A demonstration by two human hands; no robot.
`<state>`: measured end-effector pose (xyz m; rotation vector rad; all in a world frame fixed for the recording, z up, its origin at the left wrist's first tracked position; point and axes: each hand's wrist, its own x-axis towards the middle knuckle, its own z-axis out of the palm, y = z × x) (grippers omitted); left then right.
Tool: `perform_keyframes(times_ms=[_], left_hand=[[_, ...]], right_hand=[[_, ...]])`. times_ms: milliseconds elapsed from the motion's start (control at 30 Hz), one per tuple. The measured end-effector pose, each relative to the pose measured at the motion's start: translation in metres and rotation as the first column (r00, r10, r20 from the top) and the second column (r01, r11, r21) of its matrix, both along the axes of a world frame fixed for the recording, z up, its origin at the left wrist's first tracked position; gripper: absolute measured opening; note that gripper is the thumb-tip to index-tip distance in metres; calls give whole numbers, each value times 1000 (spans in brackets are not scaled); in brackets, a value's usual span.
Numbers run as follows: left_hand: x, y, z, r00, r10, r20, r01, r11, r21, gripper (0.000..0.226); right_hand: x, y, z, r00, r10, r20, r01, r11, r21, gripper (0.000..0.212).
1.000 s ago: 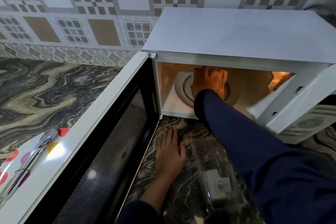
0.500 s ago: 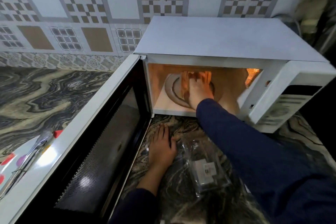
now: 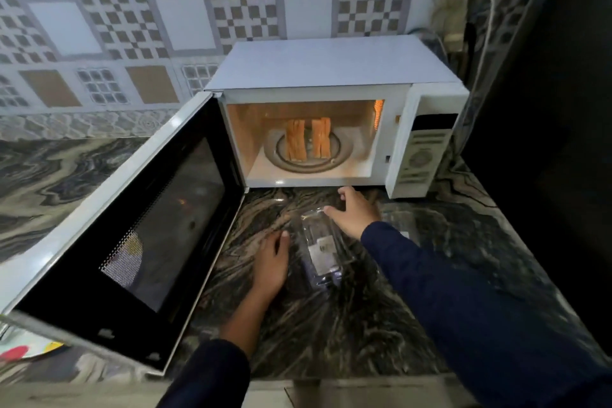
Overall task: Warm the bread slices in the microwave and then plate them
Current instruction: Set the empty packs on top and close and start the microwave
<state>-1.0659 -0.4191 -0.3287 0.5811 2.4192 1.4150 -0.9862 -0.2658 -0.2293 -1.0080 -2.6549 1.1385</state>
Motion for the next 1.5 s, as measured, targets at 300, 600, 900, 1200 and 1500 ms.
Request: perform_keyframes(times_ms=[300, 600, 900, 1200, 1500], left_hand=[[62, -12, 9, 936, -19, 351, -69, 970, 235, 9], [75, -17, 11, 792, 125, 597, -260, 955, 145, 20], [84, -11, 9, 814, 185, 550, -250, 967, 45, 22], [110, -17, 21, 962, 254, 96, -242, 962, -125, 21], [170, 12, 47, 984, 79, -158, -58, 989, 135, 20]], right_hand=[[39, -27, -43, 979, 63, 192, -22, 978, -208, 56], [62, -39, -71, 961, -251, 114, 273, 799, -535, 23], [74, -44, -81, 936, -346, 59, 309, 731, -608, 30], [93, -41, -80, 956, -292, -18, 215, 742, -635, 17], [150, -37, -88, 927, -367, -80, 244, 750, -615, 21]])
